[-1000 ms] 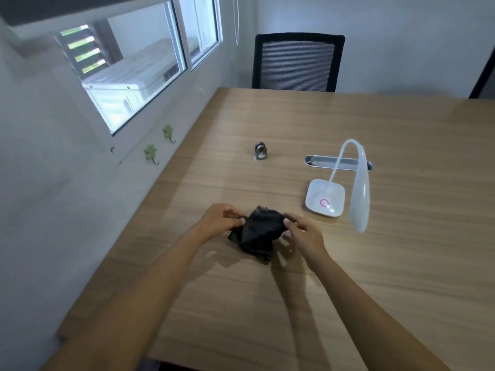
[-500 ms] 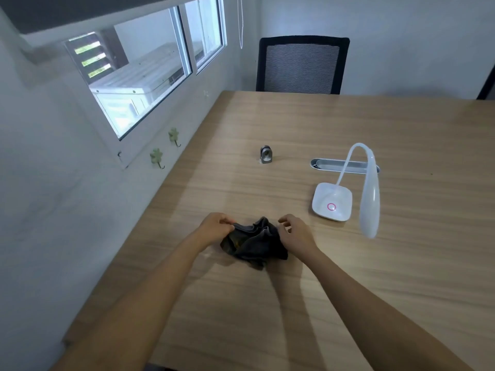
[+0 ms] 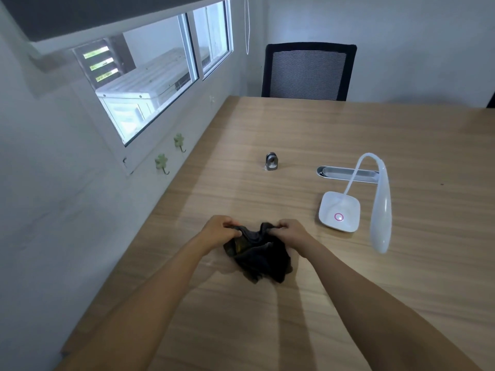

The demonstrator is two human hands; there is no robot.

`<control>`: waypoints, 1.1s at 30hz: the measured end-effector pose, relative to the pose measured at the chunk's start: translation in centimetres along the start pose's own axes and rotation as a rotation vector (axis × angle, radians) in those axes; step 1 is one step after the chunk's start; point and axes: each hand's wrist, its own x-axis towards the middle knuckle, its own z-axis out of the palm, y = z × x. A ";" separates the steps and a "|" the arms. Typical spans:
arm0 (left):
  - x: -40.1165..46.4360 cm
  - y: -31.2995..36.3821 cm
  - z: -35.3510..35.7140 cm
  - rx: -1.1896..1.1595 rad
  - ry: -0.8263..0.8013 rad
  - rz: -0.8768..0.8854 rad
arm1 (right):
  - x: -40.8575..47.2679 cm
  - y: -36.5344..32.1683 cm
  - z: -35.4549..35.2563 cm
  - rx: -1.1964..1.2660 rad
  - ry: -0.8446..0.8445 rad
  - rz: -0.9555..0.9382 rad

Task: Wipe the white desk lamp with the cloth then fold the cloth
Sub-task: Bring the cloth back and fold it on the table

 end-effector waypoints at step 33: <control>1.1 -0.9 -1.1 0.472 -0.063 0.277 | -1.3 1.2 -0.5 -0.389 0.095 -0.314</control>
